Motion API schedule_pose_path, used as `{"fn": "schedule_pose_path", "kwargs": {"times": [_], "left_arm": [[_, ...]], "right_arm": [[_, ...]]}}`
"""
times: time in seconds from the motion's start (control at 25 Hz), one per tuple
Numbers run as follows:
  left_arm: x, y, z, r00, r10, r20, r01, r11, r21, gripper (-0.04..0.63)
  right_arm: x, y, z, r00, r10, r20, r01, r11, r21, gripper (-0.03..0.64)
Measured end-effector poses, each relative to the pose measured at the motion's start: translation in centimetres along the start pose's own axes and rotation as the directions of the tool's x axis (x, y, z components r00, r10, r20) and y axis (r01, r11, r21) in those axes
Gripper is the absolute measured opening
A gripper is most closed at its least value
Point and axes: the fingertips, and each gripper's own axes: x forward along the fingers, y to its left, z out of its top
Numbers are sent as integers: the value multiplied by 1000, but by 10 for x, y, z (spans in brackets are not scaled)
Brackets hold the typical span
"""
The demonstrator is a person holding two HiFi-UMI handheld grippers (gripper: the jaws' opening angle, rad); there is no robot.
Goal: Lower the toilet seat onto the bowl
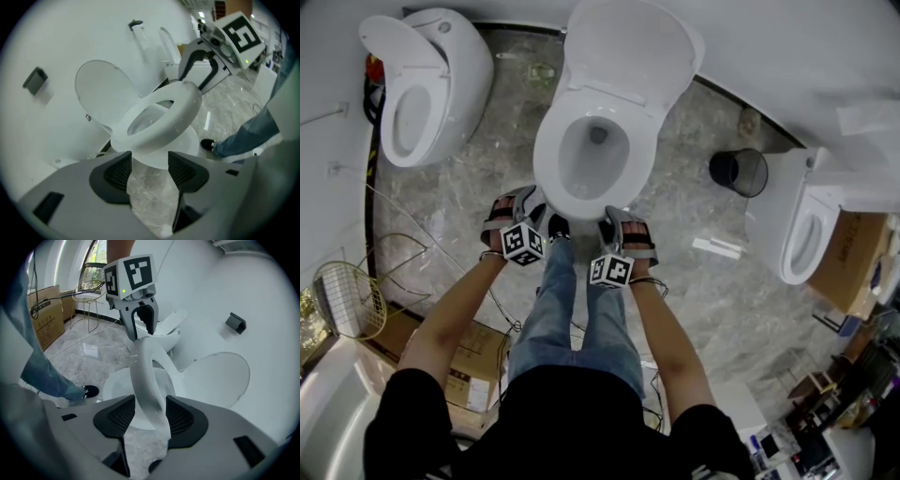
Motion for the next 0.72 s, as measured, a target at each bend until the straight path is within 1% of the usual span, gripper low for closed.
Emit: {"fn": "schedule_pose_path", "kwargs": {"times": [0.04,0.08,0.12,0.16,0.2,0.24,0.28,0.32,0.36,0.4,0.44,0.48,0.52,0.56,0.6,0.64,0.68,0.72], "left_arm": [[-1,-1,-6,1000,-25,6,25,996,-86,245],[-1,-3,-13,998,-55,17,58,980,-190,245],[-2,-4,-19,995,-90,32,95,948,-304,244],[-4,-5,-24,991,-125,50,134,897,-421,244],[-6,-5,-28,985,-157,73,172,829,-533,244],[-8,-5,-32,978,-182,103,206,746,-633,244],[-9,-6,-34,970,-198,140,237,654,-718,244],[-8,-5,-37,962,-203,180,265,558,-786,244],[-7,-4,-38,955,-196,222,290,460,-839,245],[-6,-3,-39,948,-180,264,313,363,-877,245],[-5,-1,-39,939,-158,306,339,268,-902,245],[-4,0,-36,926,-135,353,373,172,-912,245],[-3,0,-32,909,-112,402,411,75,-908,245],[-2,1,-28,890,-86,448,448,-19,-894,250],[-1,2,-23,872,-58,486,479,-101,-872,252],[0,4,-19,856,-32,515,504,-167,-847,259],[1,4,-15,843,-11,538,523,-218,-824,265],[2,3,-12,832,5,554,537,-256,-804,269]], "right_arm": [[-4,1,-3,1000,6,2,-6,999,35,218],[-8,2,-7,1000,14,3,-14,997,77,226],[-12,2,-12,1000,24,2,-24,992,128,230],[-16,2,-17,999,35,1,-35,981,190,232],[-20,2,-22,999,49,1,-48,961,271,232],[-23,2,-28,998,66,4,-62,924,377,232],[-25,3,-35,996,84,14,-80,859,506,232],[-26,5,-42,994,103,32,-99,757,646,232],[-25,8,-49,991,118,61,-121,616,778,232],[-23,11,-55,987,126,100,-147,449,881,230],[-20,13,-60,981,124,147,-176,273,946,232],[-17,14,-62,974,107,199,-210,102,972,230],[-13,13,-63,965,78,249,-245,-55,968,224],[-9,11,-62,956,40,291,-279,-192,941,225],[-5,8,-61,946,1,323,-308,-304,902,227],[-2,6,-60,938,-32,345,-329,-392,859,235],[1,5,-59,932,-57,359,-344,-458,820,235],[4,6,-58,928,-75,366,-352,-504,789,235]]}}
